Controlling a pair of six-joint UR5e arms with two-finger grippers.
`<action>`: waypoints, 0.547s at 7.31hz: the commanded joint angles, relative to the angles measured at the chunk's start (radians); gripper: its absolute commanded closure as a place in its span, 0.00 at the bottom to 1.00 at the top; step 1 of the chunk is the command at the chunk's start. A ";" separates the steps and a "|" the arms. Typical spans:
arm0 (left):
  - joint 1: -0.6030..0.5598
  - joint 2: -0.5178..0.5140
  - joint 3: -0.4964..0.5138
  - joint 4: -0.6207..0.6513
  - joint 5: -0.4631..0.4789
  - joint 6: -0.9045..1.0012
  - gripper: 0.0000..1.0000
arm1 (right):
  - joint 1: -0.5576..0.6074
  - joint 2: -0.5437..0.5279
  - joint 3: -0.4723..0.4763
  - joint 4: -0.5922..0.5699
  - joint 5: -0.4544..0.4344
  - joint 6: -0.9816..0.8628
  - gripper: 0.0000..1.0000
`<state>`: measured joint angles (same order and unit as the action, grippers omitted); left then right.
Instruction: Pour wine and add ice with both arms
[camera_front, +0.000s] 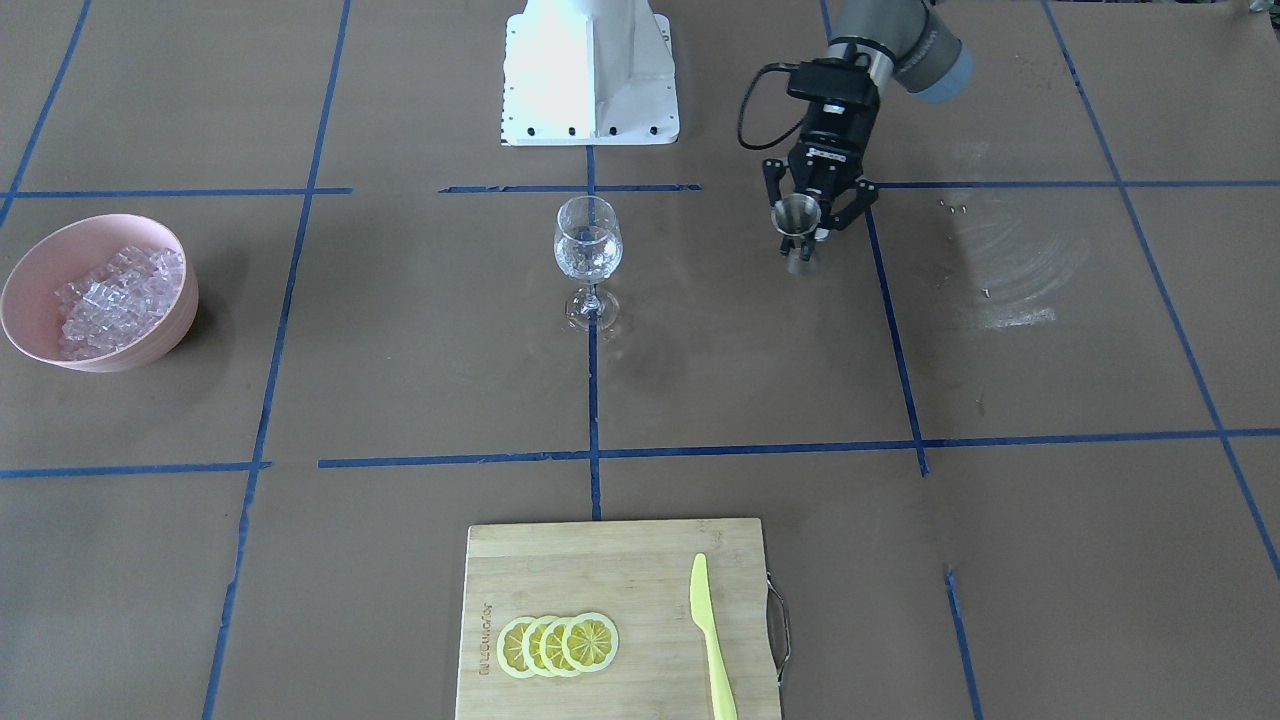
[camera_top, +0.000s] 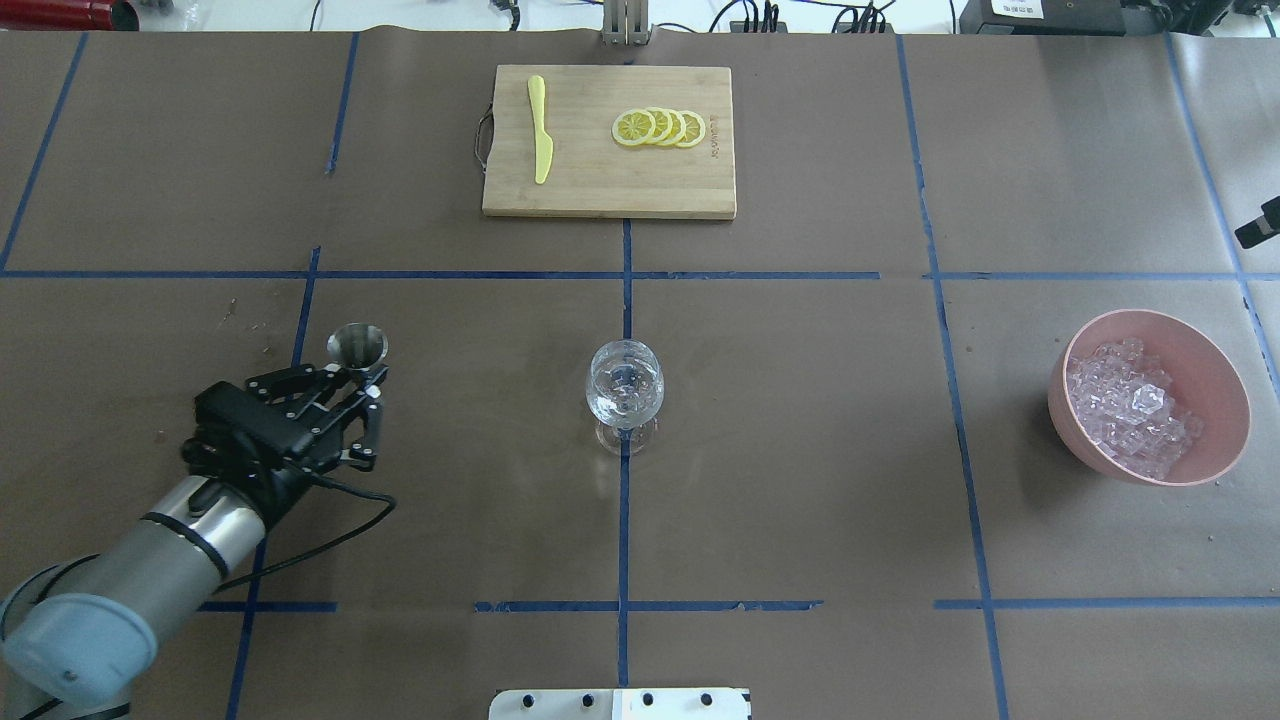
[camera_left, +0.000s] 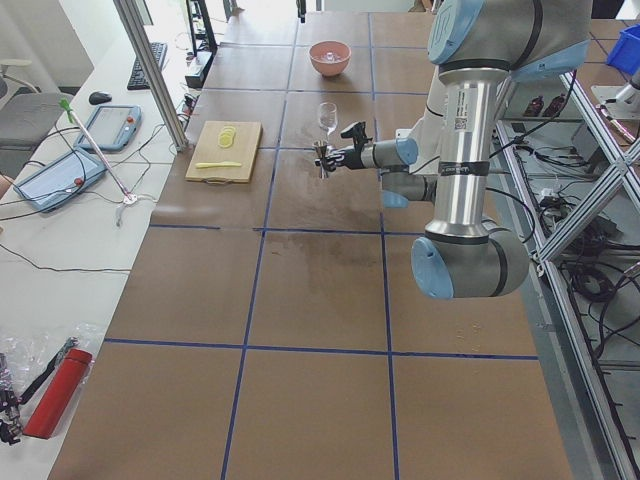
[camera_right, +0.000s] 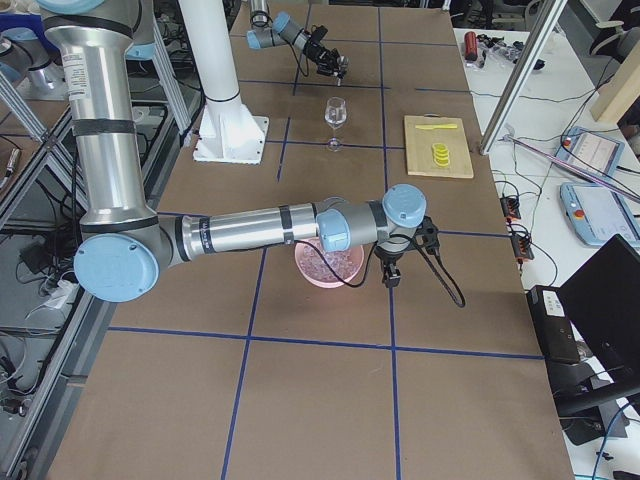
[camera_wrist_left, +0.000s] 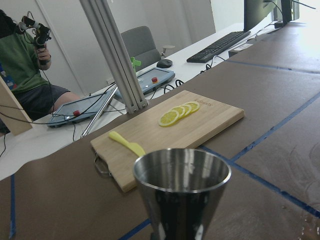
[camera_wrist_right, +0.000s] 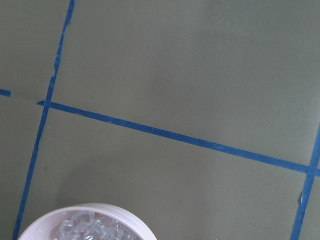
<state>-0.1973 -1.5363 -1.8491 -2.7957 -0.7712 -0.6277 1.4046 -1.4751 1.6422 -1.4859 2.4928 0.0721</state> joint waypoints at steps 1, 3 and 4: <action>0.001 0.117 0.124 -0.316 0.078 -0.087 1.00 | -0.003 -0.001 0.002 0.000 0.000 0.000 0.00; 0.001 0.125 0.233 -0.352 0.102 -0.142 1.00 | -0.003 -0.001 0.002 0.001 0.000 0.000 0.00; 0.001 0.127 0.270 -0.352 0.102 -0.183 1.00 | -0.004 -0.001 0.001 0.001 0.000 0.000 0.00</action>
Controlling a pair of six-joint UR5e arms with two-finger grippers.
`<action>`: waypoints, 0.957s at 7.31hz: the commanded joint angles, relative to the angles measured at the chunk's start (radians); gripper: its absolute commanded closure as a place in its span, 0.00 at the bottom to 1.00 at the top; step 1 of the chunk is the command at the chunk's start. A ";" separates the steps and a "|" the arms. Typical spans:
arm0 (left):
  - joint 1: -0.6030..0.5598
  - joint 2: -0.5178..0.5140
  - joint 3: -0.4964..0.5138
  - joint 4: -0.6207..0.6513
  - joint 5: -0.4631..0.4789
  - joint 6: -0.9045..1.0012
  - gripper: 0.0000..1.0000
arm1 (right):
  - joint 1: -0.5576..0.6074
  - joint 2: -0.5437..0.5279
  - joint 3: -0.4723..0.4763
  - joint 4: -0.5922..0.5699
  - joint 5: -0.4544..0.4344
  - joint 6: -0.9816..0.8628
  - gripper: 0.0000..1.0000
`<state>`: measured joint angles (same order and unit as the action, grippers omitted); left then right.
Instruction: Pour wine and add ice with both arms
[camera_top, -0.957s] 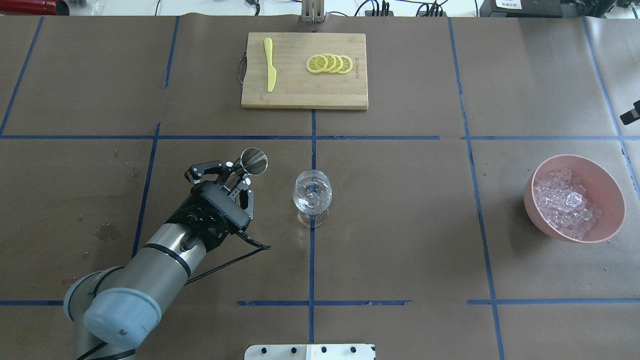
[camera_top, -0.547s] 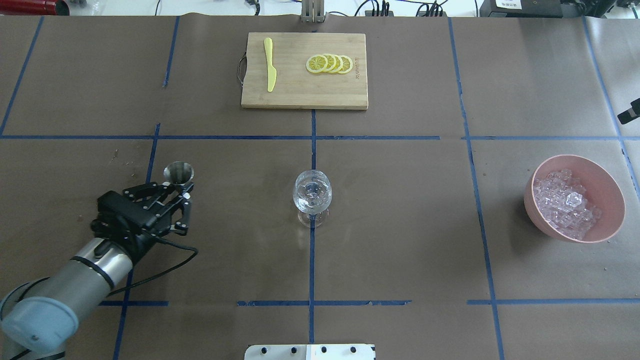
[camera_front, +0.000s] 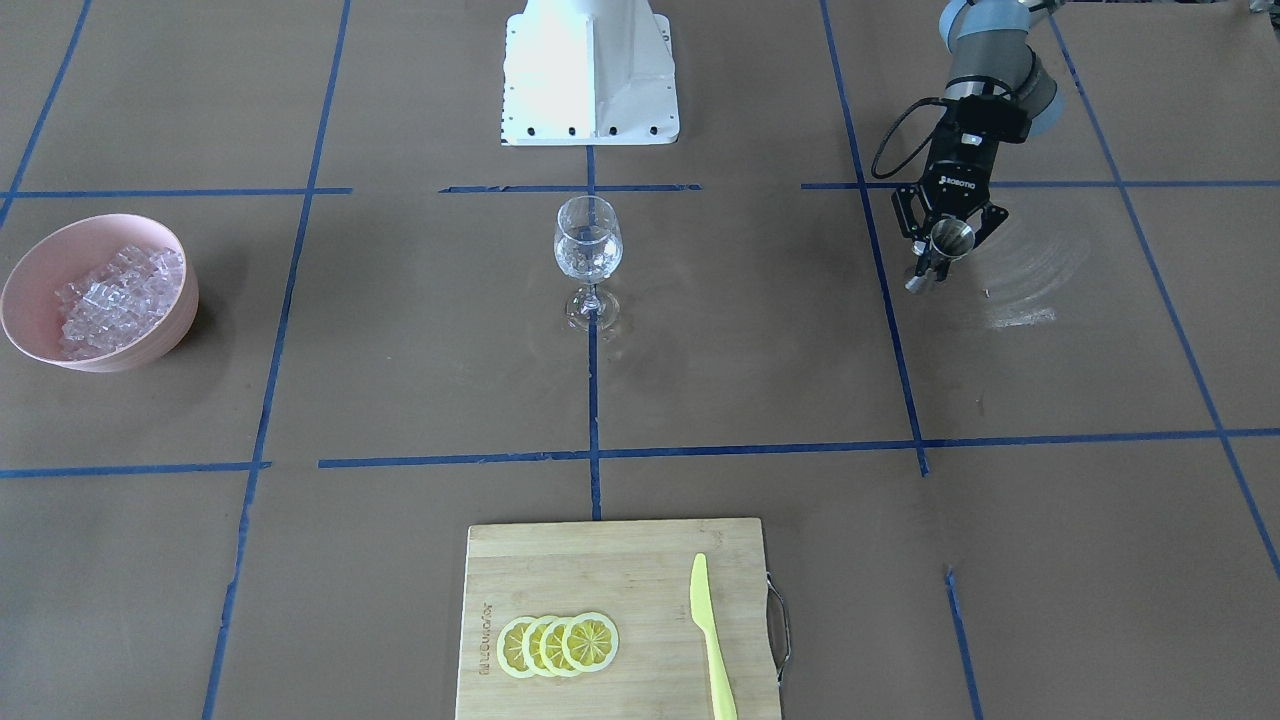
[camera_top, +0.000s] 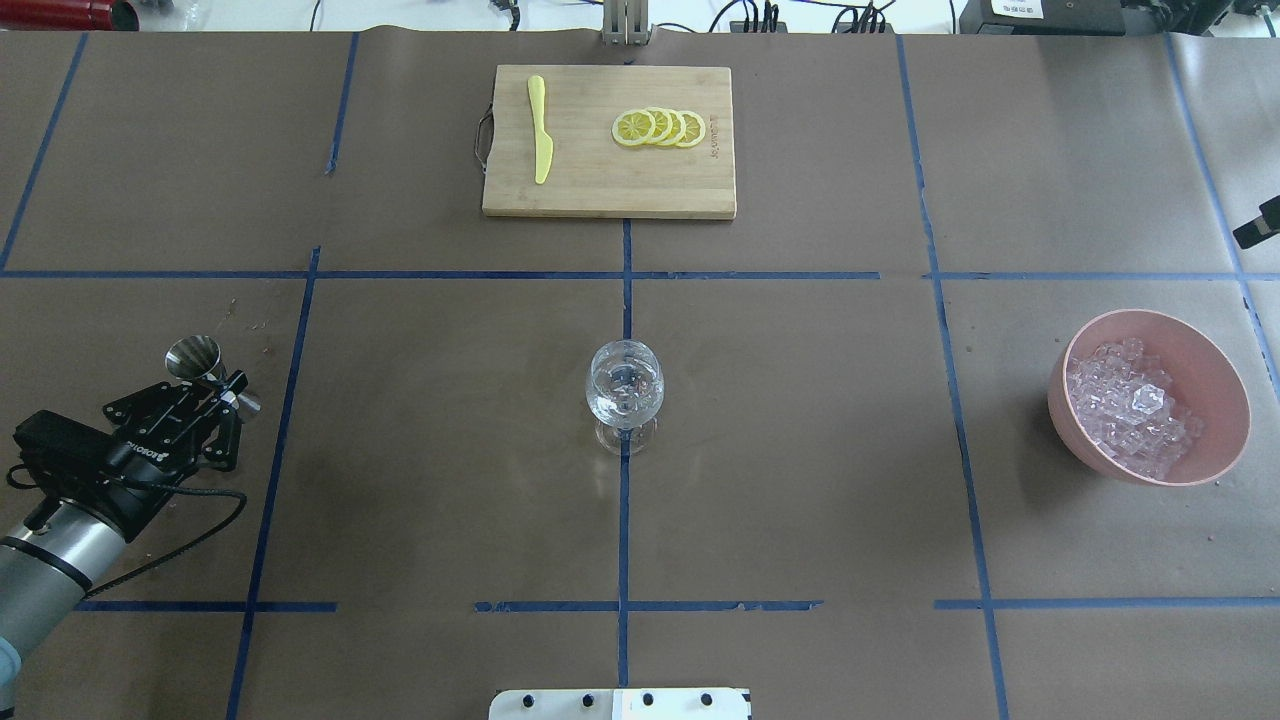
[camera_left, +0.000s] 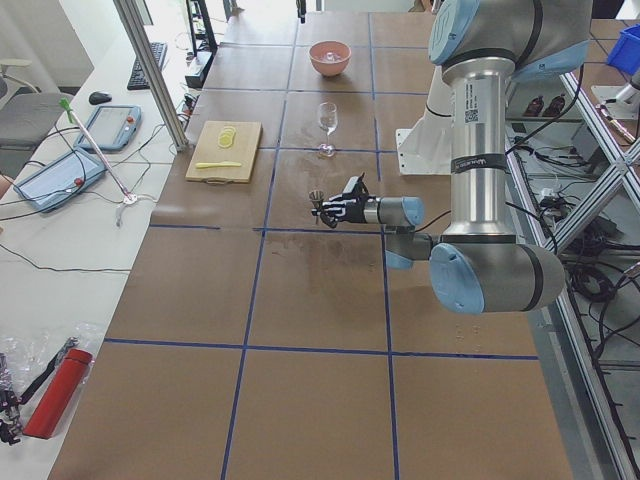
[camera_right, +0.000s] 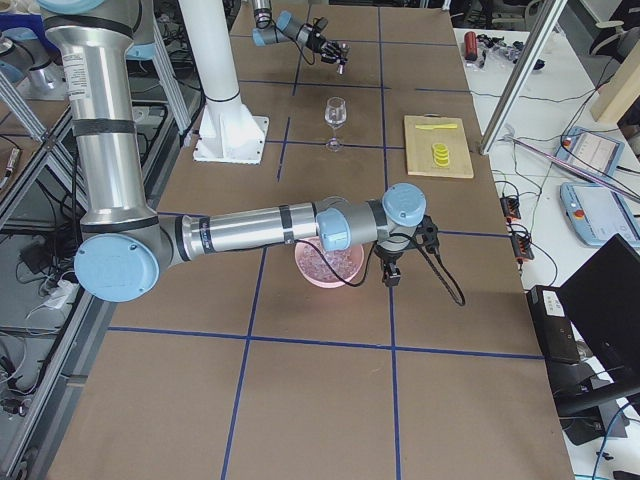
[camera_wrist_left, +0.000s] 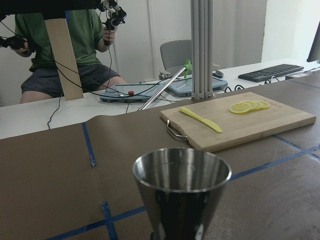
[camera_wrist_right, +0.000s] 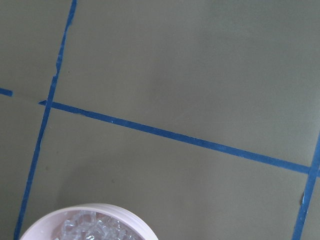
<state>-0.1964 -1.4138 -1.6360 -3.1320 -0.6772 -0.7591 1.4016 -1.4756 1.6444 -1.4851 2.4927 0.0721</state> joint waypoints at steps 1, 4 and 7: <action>0.000 0.009 0.061 -0.014 0.001 -0.099 1.00 | -0.001 0.000 -0.003 -0.001 0.000 0.000 0.00; 0.008 0.024 0.099 -0.013 -0.035 -0.242 1.00 | -0.001 -0.002 -0.003 -0.001 0.000 0.000 0.00; 0.008 0.024 0.100 -0.016 -0.007 -0.253 1.00 | -0.001 -0.002 0.000 -0.001 0.000 0.000 0.00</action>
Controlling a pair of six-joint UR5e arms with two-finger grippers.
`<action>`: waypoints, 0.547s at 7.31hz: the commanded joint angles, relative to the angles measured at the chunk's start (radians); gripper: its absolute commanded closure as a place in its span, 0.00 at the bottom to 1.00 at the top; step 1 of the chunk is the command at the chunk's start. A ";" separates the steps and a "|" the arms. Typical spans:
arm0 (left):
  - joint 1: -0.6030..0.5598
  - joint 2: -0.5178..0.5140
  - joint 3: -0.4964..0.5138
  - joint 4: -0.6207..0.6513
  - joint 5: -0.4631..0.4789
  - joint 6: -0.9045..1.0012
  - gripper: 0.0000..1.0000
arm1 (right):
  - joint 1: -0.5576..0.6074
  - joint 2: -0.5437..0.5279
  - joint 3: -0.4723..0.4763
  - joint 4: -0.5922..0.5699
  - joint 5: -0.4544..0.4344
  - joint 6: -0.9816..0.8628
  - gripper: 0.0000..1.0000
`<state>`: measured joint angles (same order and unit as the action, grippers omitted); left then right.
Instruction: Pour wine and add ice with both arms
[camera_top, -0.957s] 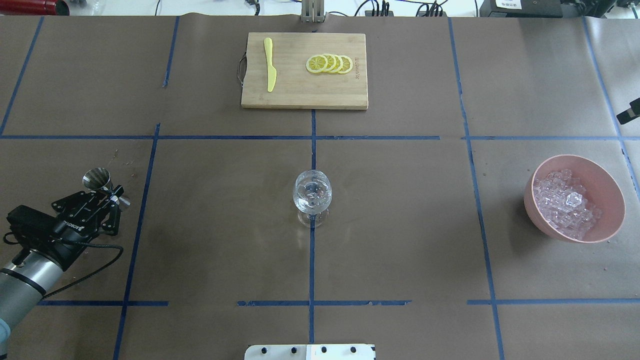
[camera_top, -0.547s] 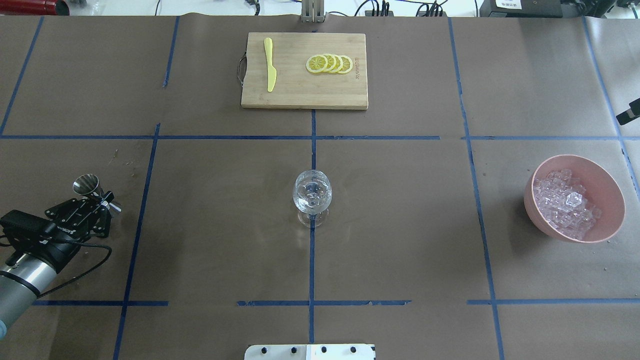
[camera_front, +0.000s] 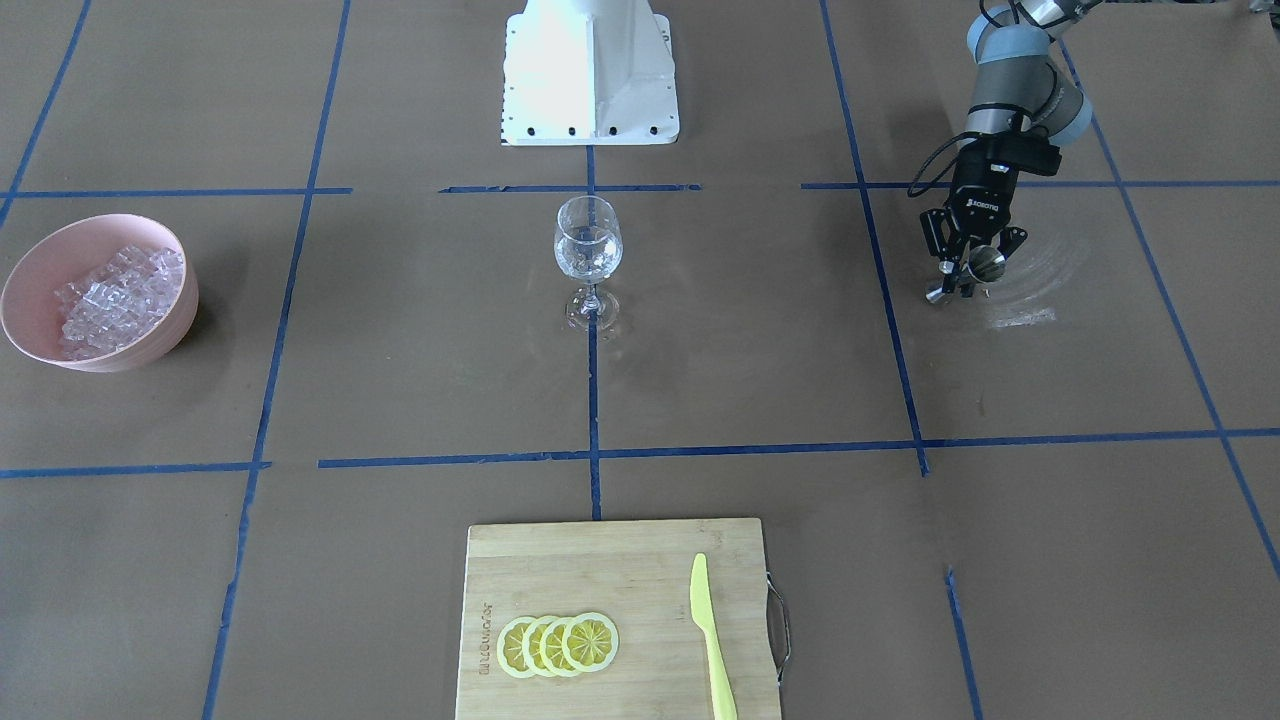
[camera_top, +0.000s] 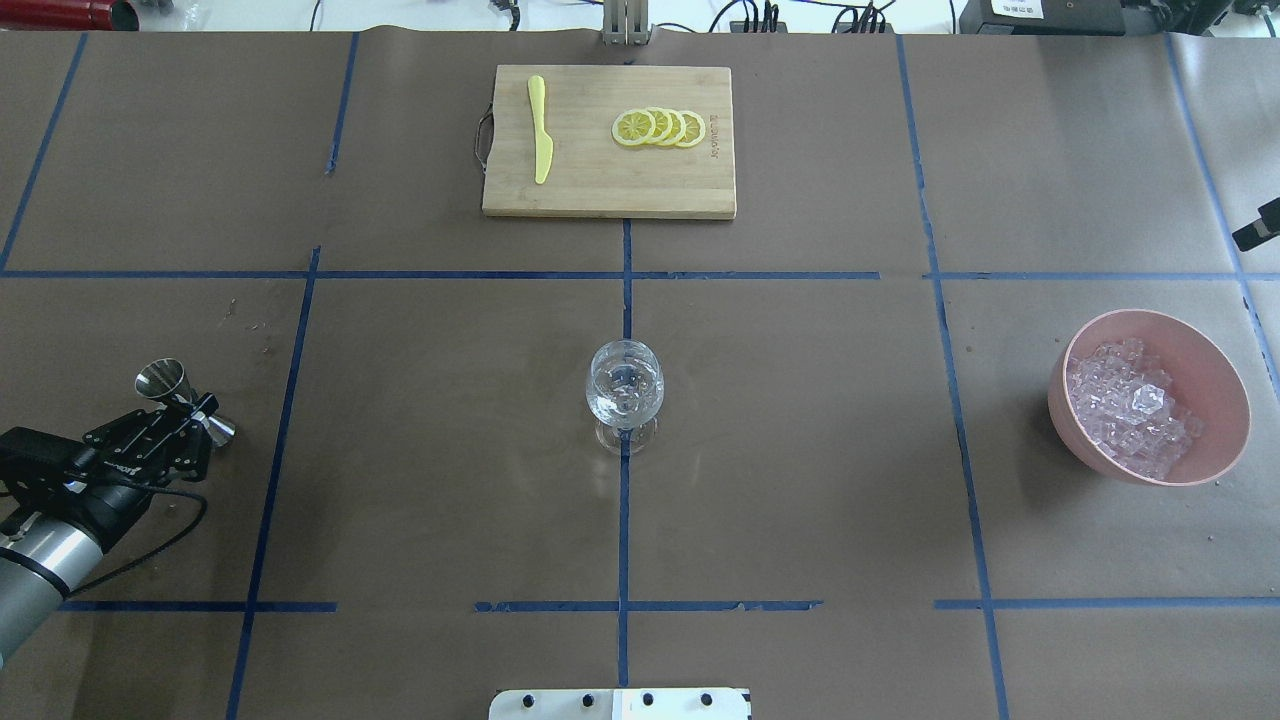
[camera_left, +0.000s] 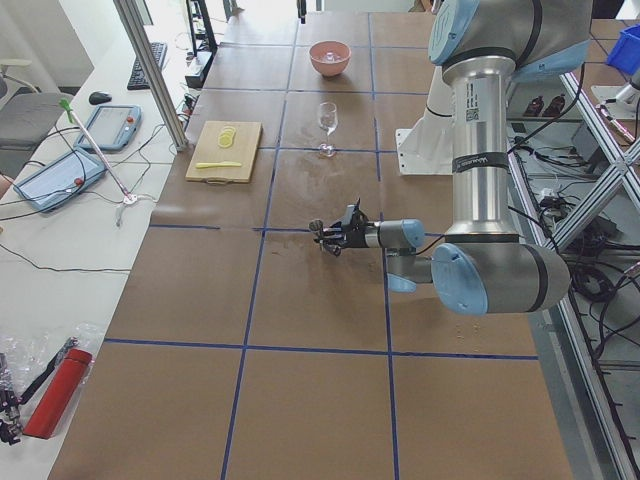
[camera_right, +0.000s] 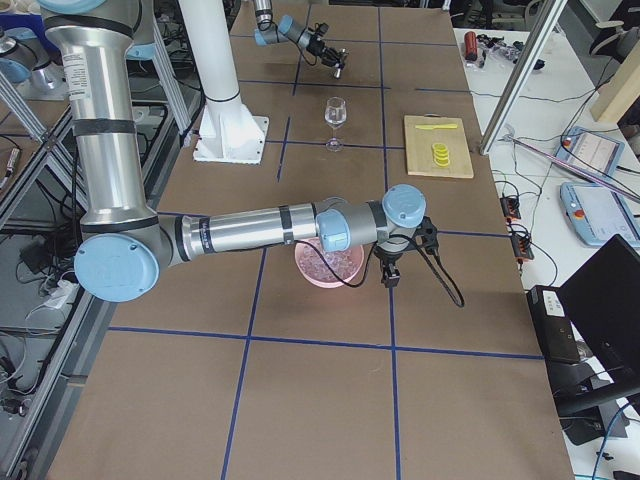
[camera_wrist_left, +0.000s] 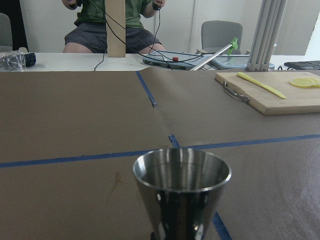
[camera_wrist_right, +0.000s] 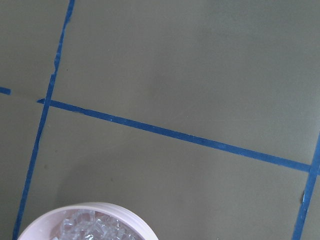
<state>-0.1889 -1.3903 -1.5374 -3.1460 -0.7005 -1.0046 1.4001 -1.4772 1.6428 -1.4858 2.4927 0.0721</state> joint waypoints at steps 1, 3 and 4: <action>0.000 0.000 0.009 -0.002 0.045 -0.008 1.00 | -0.001 0.000 0.003 -0.001 0.000 0.002 0.00; 0.008 0.000 0.016 0.001 0.085 -0.008 1.00 | -0.001 0.000 0.005 -0.001 0.000 0.002 0.00; 0.009 -0.001 0.032 0.001 0.088 -0.008 1.00 | 0.000 0.000 0.005 0.001 0.000 0.002 0.00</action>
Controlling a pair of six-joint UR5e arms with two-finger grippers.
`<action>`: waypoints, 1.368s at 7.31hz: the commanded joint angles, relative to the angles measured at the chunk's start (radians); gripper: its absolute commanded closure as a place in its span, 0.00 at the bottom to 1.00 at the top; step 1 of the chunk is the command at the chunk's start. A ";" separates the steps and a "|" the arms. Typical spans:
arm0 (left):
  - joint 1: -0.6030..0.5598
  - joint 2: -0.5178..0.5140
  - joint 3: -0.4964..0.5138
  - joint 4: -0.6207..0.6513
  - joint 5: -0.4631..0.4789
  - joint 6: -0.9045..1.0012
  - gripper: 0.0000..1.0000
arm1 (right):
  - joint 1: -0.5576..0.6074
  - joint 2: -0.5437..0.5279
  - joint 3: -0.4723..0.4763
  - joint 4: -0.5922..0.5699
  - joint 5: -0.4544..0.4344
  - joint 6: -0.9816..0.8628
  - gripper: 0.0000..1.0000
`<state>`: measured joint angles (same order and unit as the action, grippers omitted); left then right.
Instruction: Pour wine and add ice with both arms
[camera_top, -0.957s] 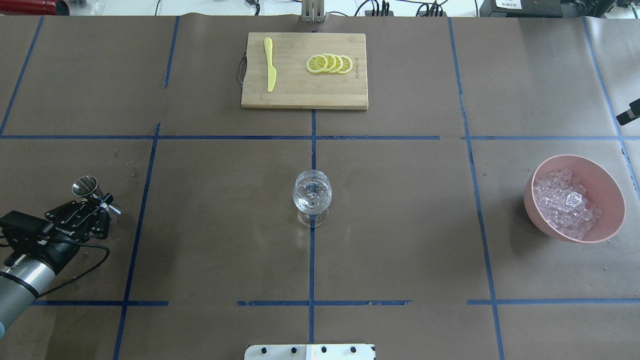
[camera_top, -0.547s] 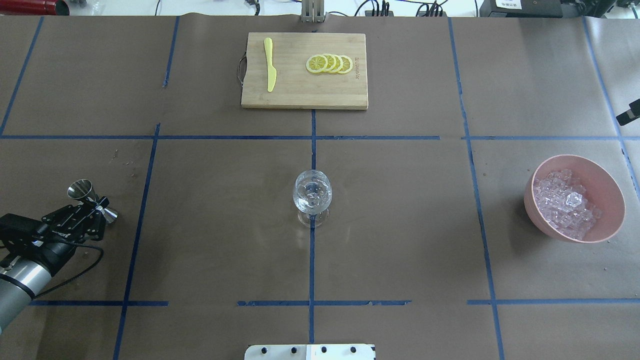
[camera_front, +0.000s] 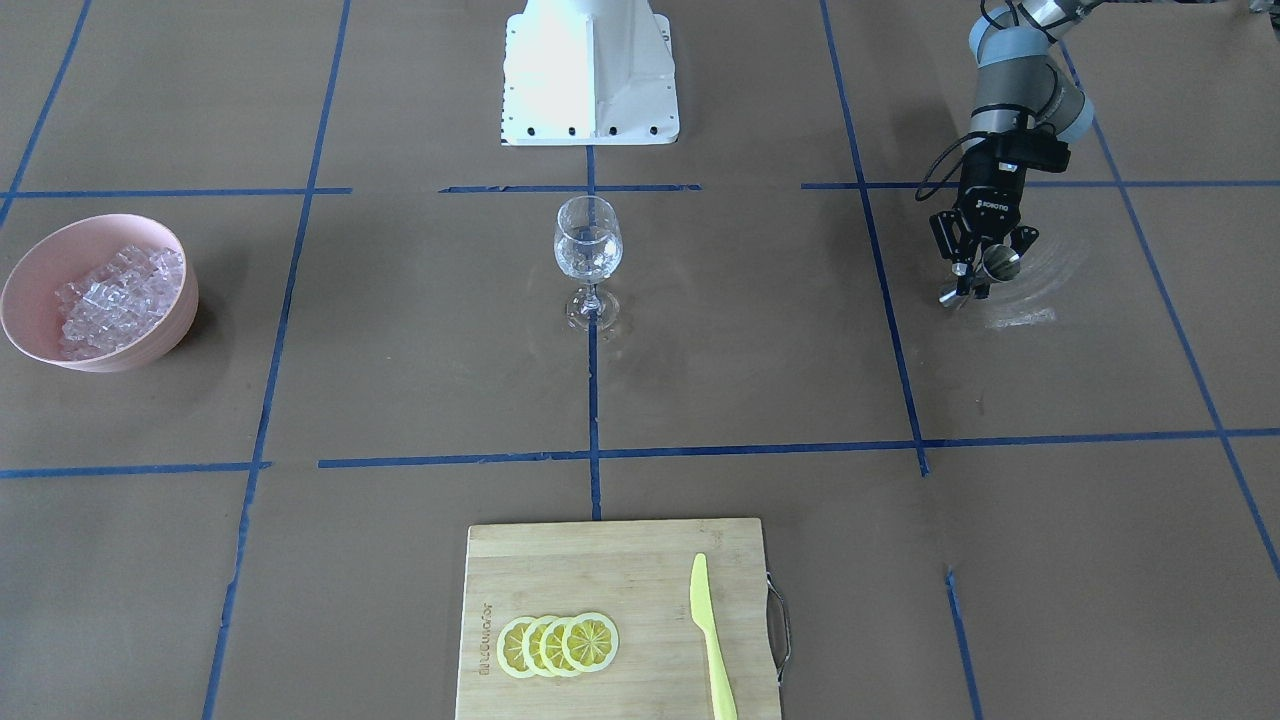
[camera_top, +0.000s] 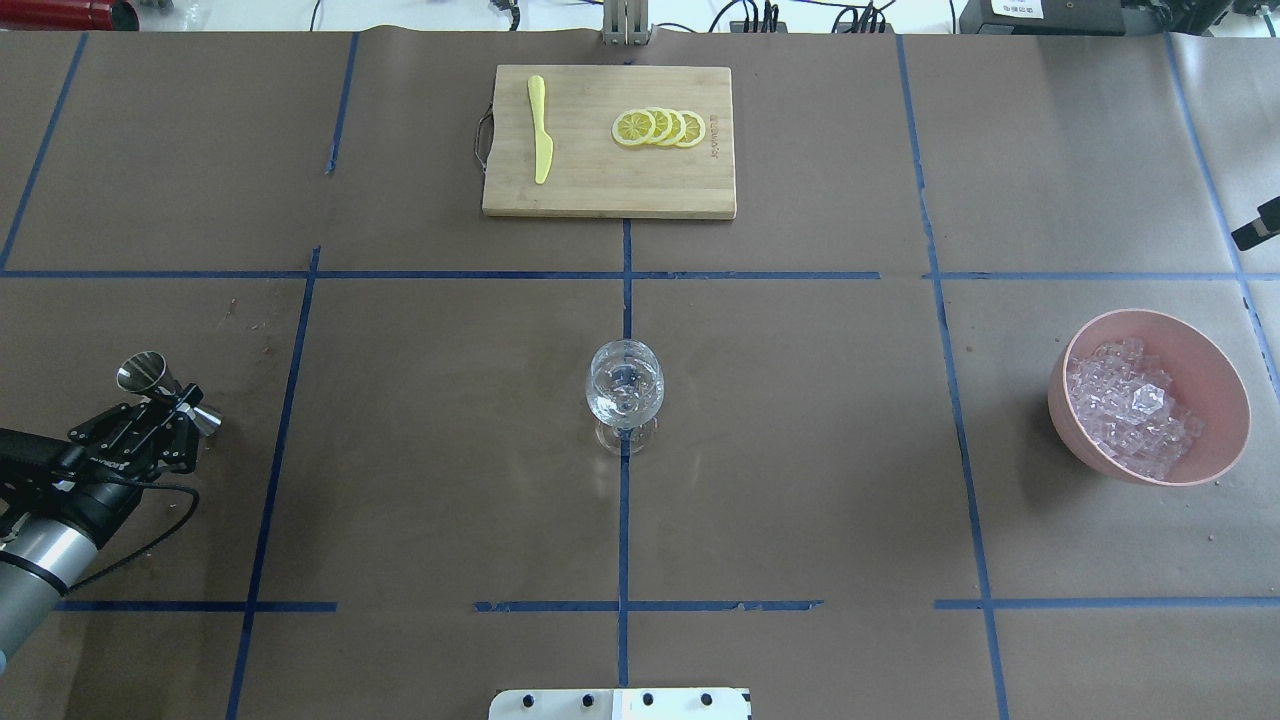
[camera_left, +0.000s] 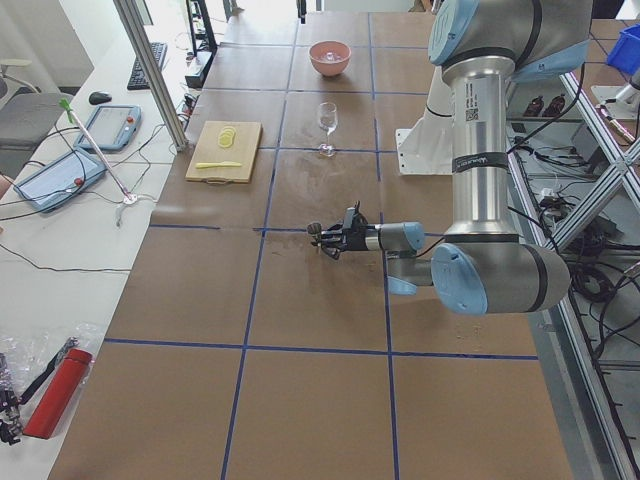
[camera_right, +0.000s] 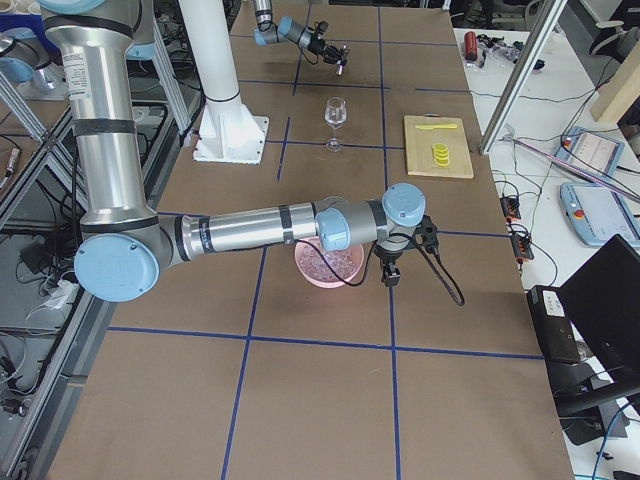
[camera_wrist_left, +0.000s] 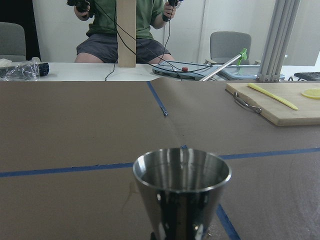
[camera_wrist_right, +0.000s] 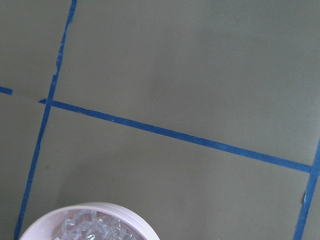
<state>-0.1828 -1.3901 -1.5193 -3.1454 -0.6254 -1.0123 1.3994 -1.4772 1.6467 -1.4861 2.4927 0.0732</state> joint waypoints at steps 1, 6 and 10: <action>0.003 -0.001 0.016 0.001 0.013 0.000 0.99 | 0.001 0.000 0.002 0.001 0.002 0.000 0.00; 0.026 -0.003 0.014 -0.002 0.027 -0.002 0.86 | 0.001 -0.008 0.019 0.000 0.002 0.016 0.00; 0.034 -0.003 0.014 -0.002 0.026 -0.022 0.73 | 0.001 -0.008 0.028 0.000 0.002 0.019 0.00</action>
<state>-0.1505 -1.3928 -1.5048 -3.1474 -0.5997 -1.0328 1.4005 -1.4848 1.6723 -1.4863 2.4942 0.0896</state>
